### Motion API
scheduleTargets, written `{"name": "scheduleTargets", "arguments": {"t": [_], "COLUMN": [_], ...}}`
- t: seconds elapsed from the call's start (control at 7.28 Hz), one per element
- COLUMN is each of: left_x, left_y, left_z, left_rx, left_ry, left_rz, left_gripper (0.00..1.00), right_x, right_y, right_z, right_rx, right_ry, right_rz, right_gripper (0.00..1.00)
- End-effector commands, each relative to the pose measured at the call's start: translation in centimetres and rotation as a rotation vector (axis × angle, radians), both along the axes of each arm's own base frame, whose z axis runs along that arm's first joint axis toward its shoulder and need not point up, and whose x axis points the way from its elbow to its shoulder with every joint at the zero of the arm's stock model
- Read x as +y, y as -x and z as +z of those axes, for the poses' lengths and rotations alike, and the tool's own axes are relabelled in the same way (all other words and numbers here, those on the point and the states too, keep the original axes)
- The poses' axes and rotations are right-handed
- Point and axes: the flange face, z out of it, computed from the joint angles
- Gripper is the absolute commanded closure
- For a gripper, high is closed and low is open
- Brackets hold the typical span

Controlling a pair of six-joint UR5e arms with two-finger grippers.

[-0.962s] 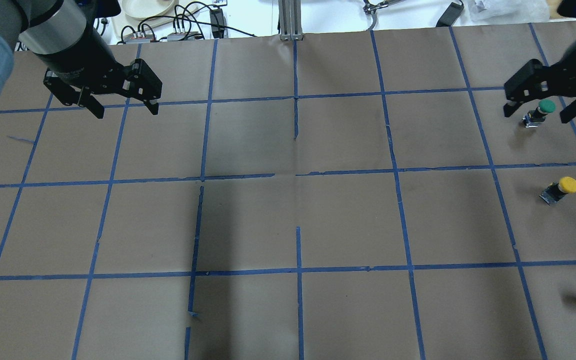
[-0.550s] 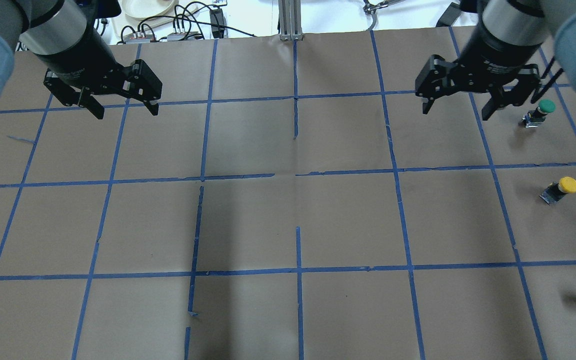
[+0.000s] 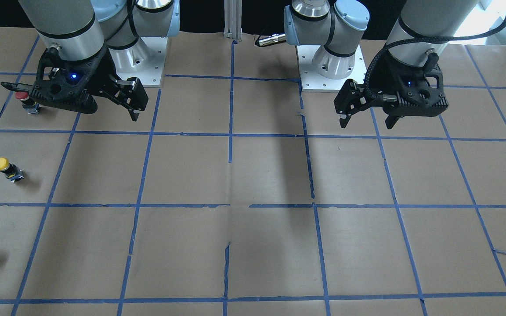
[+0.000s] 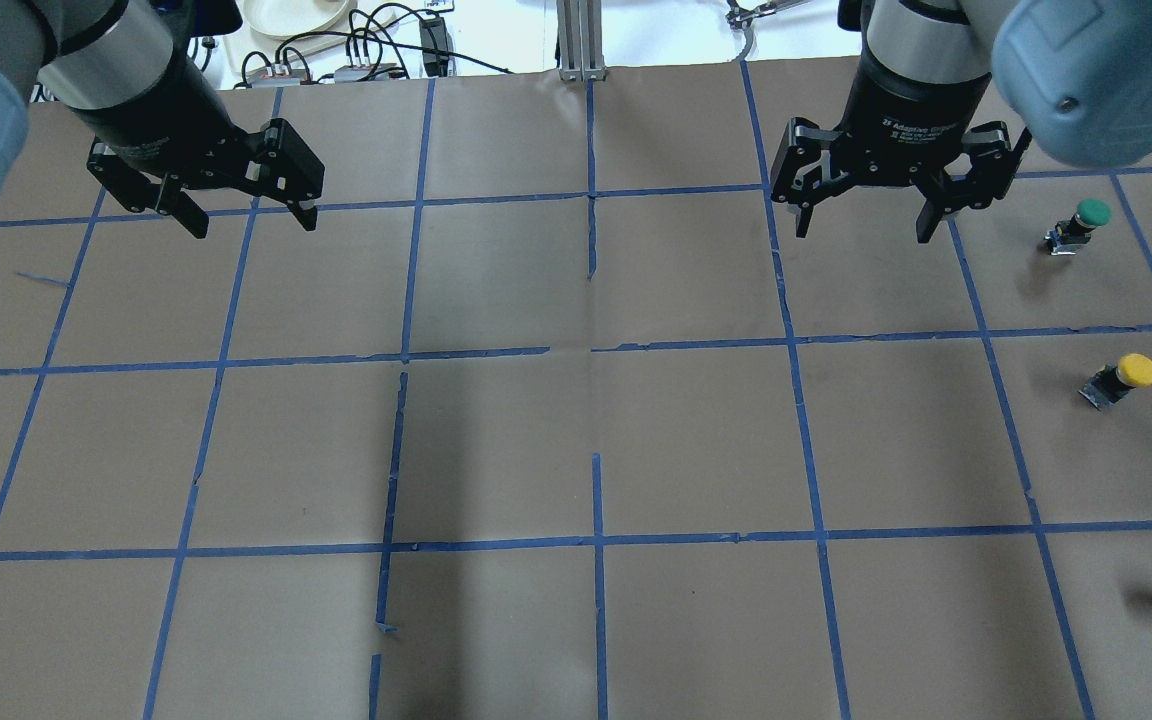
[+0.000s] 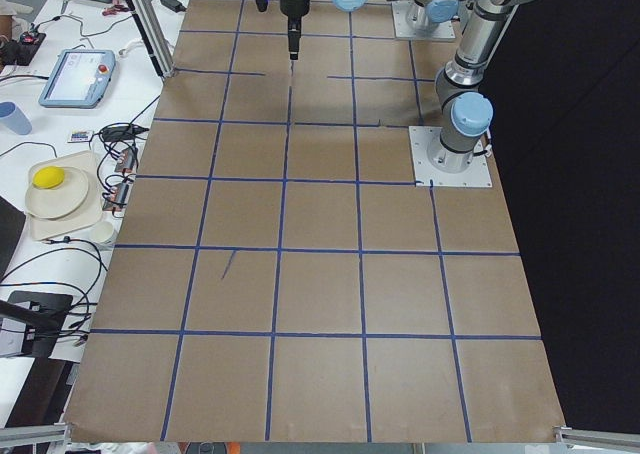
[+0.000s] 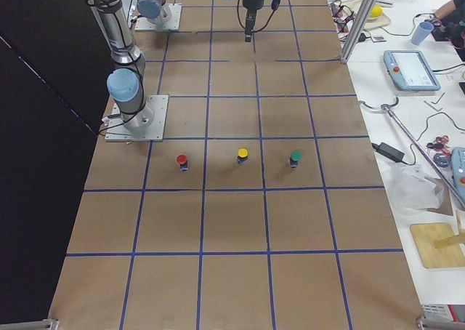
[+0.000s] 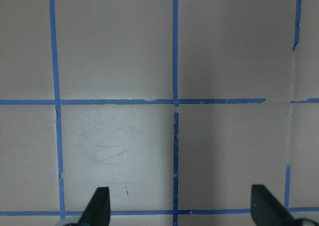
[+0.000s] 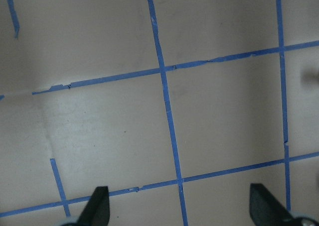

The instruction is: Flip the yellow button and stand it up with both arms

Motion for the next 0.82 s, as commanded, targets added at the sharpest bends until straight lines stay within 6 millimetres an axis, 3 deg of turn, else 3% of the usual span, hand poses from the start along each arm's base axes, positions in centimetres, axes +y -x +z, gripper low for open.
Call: {"name": "scheduleTargets", "arguments": {"t": [0.0,0.27,0.69], "left_x": [0.0,0.0,0.1], "left_y": [0.0,0.0,0.0], "left_z": [0.0,0.0,0.1], "left_rx": [-0.001,0.000,0.000], "left_ry": [0.000,0.000,0.002], "left_rz": [-0.001,-0.001,0.001], "left_gripper": [0.00,0.00,0.00], "right_x": [2.0,3.6,5.4], "right_y": [1.6,4.1,3.8], "right_z": [1.5,1.6,2.4], "right_rx": [0.007,-0.004,-0.024], "right_ry": [-0.011,-0.043,-0.027], "right_rz": [-0.023,-0.053,-0.053], "right_gripper": [0.00,0.00,0.00]}}
